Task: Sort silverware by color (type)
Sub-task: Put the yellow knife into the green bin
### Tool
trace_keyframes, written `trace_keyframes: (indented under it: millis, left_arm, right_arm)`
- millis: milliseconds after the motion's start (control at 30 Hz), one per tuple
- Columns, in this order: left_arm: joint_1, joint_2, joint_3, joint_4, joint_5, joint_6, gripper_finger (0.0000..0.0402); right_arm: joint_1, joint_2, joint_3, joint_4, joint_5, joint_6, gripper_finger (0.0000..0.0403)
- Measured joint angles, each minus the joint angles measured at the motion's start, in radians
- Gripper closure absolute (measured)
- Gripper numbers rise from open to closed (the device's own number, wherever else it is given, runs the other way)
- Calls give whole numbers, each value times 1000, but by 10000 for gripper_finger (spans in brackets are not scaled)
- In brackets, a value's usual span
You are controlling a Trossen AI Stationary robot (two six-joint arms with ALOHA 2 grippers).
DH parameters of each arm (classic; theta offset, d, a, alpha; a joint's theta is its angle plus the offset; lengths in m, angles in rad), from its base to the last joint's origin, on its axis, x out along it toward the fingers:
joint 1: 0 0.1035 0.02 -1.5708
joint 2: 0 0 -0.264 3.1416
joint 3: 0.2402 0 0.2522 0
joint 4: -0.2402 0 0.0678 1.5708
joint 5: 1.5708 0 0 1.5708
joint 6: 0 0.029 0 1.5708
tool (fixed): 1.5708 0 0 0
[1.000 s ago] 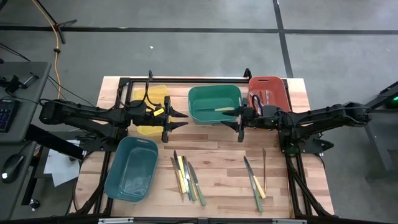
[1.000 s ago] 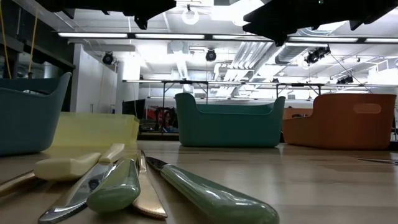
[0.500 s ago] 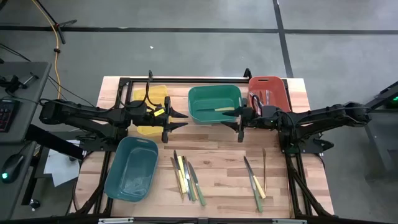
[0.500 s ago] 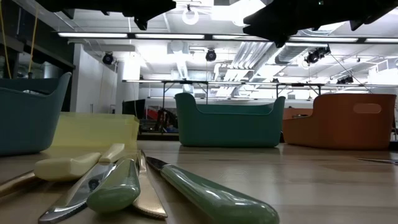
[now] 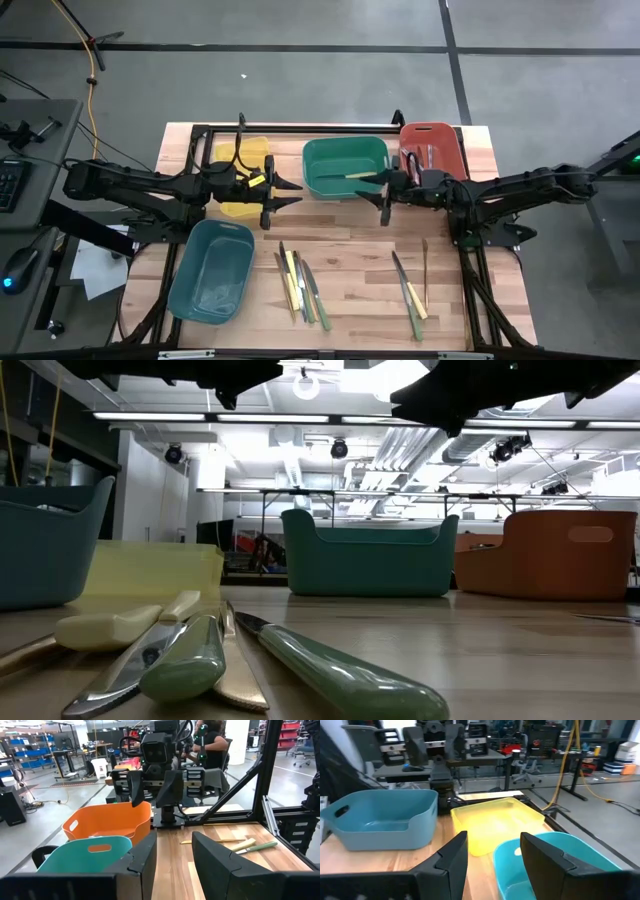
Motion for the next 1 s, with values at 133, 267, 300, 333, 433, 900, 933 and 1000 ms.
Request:
trace_keyframes:
  millis: [133,267,300,333,433,900,933,1000]
  left_arm:
    - [0,0,0,-2,0,7,287]
    - [0,0,0,-2,0,7,287]
    - [0,0,0,-2,0,7,287]
    - [0,0,0,-3,0,7,287]
    - [-6,0,0,-3,17,3,287]
    - [-171,94,192,-237,58,132,287]
    - [-190,120,237,-340,49,151,287]
    - [-226,170,319,-525,28,187,287]
  right_arm:
    - [0,0,0,-4,12,0,237]
    - [0,0,0,-4,12,0,237]
    - [0,0,0,-4,12,0,237]
    - [0,0,0,-4,12,0,237]
    - [0,0,0,-4,12,0,237]
    - [0,0,0,-53,12,-16,237]
    - [0,0,0,-52,12,-22,237]
    - [0,0,0,-52,13,-28,237]
